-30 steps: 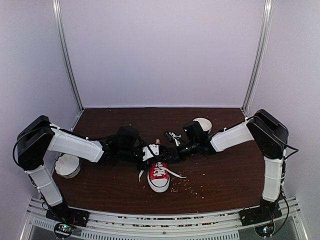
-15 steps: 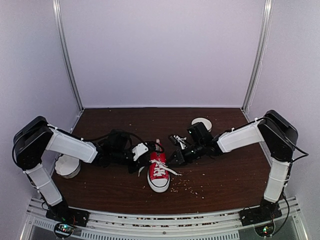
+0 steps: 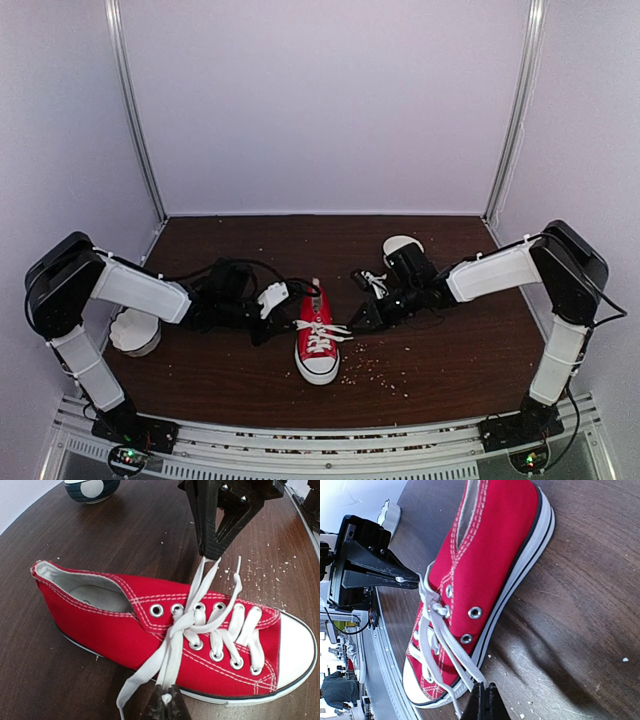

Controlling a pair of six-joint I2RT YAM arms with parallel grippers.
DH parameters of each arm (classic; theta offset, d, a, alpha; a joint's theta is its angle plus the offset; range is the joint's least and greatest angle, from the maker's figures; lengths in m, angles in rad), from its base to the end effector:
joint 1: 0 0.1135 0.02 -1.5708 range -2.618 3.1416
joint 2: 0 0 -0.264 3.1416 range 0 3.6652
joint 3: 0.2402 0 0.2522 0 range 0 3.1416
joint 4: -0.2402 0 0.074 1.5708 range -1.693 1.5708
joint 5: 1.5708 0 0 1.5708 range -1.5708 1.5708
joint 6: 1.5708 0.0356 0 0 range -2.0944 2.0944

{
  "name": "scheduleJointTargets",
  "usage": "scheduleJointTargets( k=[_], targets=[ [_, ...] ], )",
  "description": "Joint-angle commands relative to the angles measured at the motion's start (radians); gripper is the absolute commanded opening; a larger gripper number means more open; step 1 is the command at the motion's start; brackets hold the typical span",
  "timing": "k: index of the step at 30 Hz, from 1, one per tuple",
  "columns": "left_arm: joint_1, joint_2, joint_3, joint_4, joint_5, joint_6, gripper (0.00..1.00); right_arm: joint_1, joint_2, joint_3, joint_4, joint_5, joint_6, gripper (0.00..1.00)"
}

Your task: Tie the shoes

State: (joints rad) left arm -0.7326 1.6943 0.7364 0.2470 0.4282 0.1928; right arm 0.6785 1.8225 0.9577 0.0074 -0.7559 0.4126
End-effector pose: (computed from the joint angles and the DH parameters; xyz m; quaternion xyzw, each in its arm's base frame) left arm 0.2303 -0.2271 0.1402 0.4757 0.7553 -0.2947 0.3411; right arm 0.2616 0.2423 0.1462 -0.2432 0.8462 0.4640 0.0980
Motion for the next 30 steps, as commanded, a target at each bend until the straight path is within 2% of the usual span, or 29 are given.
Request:
scheduleJointTargets(
  k=[1,19,30],
  targets=[
    [0.021,0.007,-0.013,-0.034,-0.006,-0.015,0.00,-0.026,-0.025,-0.029,-0.051,0.050,-0.027,0.00],
    [0.059,0.022,-0.051,-0.078,-0.062,-0.022,0.00,-0.072,0.023,-0.092,0.001,0.056,-0.030,0.00],
    [0.059,0.072,-0.019,-0.128,-0.081,-0.011,0.00,-0.074,0.070,-0.102,0.034,0.043,-0.019,0.00]
  ],
)
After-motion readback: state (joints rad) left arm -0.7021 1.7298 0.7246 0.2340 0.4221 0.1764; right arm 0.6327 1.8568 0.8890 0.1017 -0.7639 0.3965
